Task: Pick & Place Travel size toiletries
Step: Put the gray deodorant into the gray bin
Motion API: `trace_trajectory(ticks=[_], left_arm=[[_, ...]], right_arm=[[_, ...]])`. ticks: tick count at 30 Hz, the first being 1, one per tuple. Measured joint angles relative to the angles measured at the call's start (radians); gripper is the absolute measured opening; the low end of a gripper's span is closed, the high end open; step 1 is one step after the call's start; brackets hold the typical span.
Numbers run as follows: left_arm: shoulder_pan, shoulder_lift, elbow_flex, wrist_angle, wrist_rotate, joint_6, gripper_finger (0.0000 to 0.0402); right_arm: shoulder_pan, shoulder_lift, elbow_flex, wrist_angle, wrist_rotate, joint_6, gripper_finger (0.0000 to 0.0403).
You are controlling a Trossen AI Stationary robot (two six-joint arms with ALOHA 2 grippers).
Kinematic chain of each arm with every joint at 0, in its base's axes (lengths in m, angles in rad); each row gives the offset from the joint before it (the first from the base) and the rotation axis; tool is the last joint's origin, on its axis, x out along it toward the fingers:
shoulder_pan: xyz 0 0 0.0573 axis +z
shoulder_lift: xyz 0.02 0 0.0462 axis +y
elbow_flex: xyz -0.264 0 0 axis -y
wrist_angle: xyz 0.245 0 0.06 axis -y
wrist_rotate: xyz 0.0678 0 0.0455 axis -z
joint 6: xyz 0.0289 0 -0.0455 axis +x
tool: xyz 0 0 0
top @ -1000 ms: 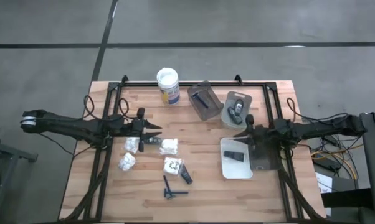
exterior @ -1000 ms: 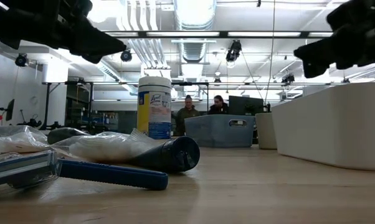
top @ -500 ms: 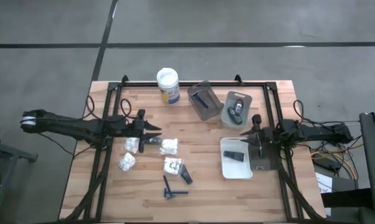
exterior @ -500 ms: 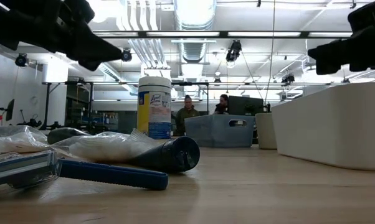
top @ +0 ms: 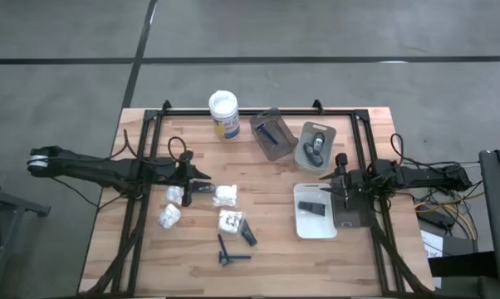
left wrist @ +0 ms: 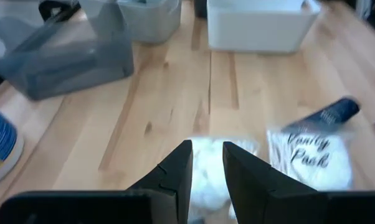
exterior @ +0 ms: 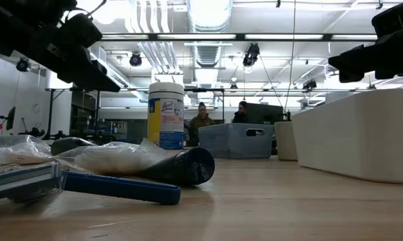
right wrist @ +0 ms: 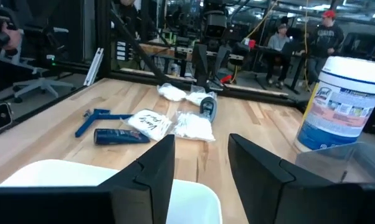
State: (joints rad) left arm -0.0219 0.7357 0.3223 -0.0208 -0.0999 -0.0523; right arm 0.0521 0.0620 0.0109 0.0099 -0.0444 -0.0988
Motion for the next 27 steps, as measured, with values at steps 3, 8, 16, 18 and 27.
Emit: trace_trajectory(ticks=[3, 8, 16, 18, 27], left_arm=[[0.0, 0.002, 0.016, -0.056, -0.006, 0.033, 0.0095], [0.0, 0.021, 0.069, -0.173, -0.006, 0.051, 0.0114], [0.0, 0.101, 0.148, -0.319, -0.016, -0.018, 0.0192], [0.0, 0.136, 0.161, -0.33, -0.016, -0.04, 0.0211], [0.001, 0.279, 0.17, -0.361, -0.016, -0.061, 0.0263]], right_arm=[[0.0, 0.001, 0.0, 0.0, 0.0, 0.019, 0.0156], [0.0, 0.0, 0.0, 0.0, 0.001, 0.019, 0.0168], [0.0, 0.0, 0.0, 0.0, 0.001, 0.02, 0.0187], [0.0, 0.0, 0.0, 0.0, 0.002, 0.018, 0.019], [0.0, 0.0, 0.0, 0.0, 0.001, 0.019, 0.0198]])
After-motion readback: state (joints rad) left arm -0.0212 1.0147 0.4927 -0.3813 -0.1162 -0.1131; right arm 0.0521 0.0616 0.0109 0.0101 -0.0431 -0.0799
